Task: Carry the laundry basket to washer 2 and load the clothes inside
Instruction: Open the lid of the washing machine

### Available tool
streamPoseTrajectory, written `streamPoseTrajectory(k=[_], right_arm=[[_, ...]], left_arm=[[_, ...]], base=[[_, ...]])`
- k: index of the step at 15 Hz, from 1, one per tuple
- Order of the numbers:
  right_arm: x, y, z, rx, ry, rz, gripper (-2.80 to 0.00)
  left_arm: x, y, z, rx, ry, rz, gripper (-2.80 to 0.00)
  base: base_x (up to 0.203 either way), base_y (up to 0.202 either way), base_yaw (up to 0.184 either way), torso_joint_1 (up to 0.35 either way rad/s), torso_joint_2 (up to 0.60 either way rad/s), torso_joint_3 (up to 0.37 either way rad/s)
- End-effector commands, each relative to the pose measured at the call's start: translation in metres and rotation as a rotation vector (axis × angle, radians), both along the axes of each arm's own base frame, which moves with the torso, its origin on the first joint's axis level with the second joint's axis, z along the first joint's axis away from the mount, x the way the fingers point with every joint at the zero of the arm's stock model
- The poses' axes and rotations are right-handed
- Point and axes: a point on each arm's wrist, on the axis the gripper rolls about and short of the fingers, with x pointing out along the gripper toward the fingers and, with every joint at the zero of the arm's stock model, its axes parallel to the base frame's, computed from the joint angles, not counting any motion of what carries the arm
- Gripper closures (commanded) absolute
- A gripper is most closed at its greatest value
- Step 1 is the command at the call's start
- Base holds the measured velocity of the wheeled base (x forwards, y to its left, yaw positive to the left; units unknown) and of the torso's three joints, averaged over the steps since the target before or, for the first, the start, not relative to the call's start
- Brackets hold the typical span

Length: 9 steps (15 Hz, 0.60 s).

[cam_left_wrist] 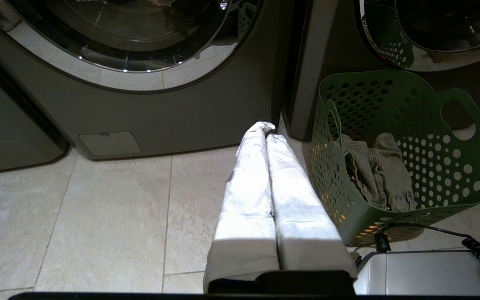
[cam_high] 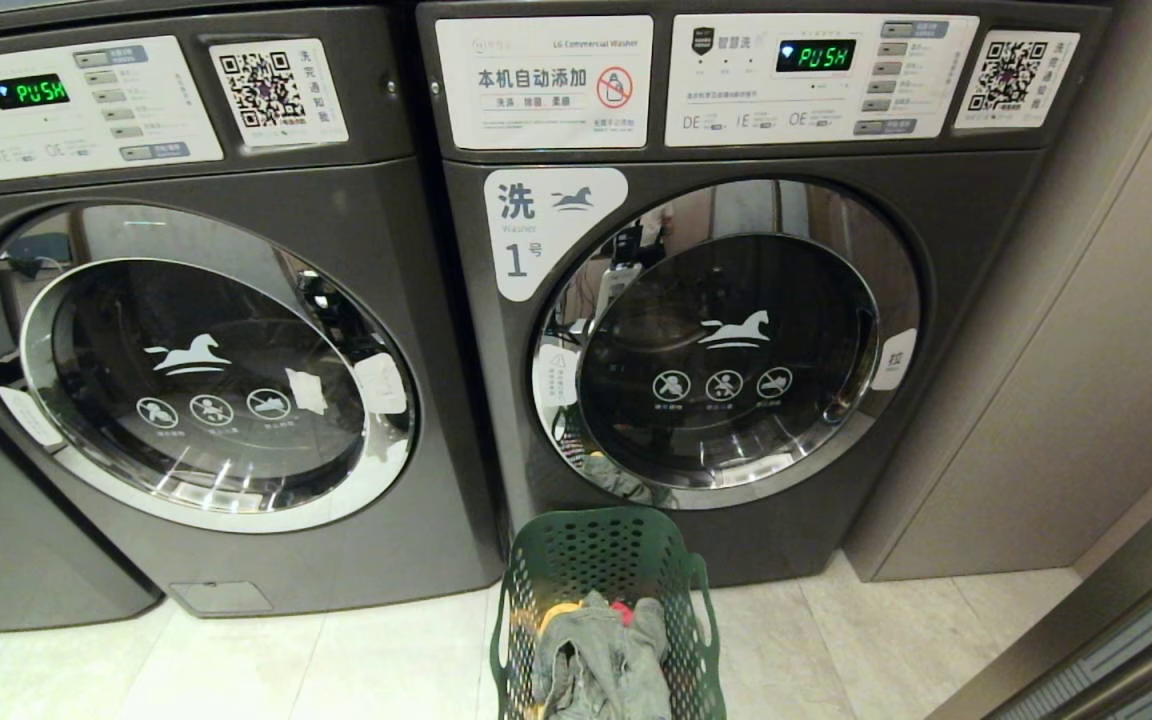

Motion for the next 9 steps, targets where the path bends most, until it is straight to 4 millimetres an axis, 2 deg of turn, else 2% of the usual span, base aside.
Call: streamPoseTrajectory(k=[1, 7, 8, 9], right_arm=[[0.000, 0.000, 0.000, 0.000, 0.001, 0.001, 0.00], [0.000, 0.000, 0.000, -0.002, 0.001, 0.001, 0.00], [0.000, 0.000, 0.000, -0.002, 0.001, 0.001, 0.00], [0.000, 0.000, 0.000, -0.002, 0.001, 0.001, 0.00]], left_arm=[[0.000, 0.000, 0.000, 0.000, 0.003, -0.001, 0.00], [0.000, 0.000, 0.001, 0.011, -0.002, -0.011, 0.00], [-0.002, 0.000, 0.007, 0.008, -0.031, -0.015, 0.00], [-0.007, -0.001, 0.023, 0.007, -0.084, -0.034, 0.00]], base=[[0.000, 0.000, 0.000, 0.000, 0.00, 0.000], [0.000, 0.000, 0.000, 0.000, 0.00, 0.000], [0.000, 0.000, 0.000, 0.000, 0.00, 0.000], [0.000, 0.000, 0.000, 0.000, 0.00, 0.000]])
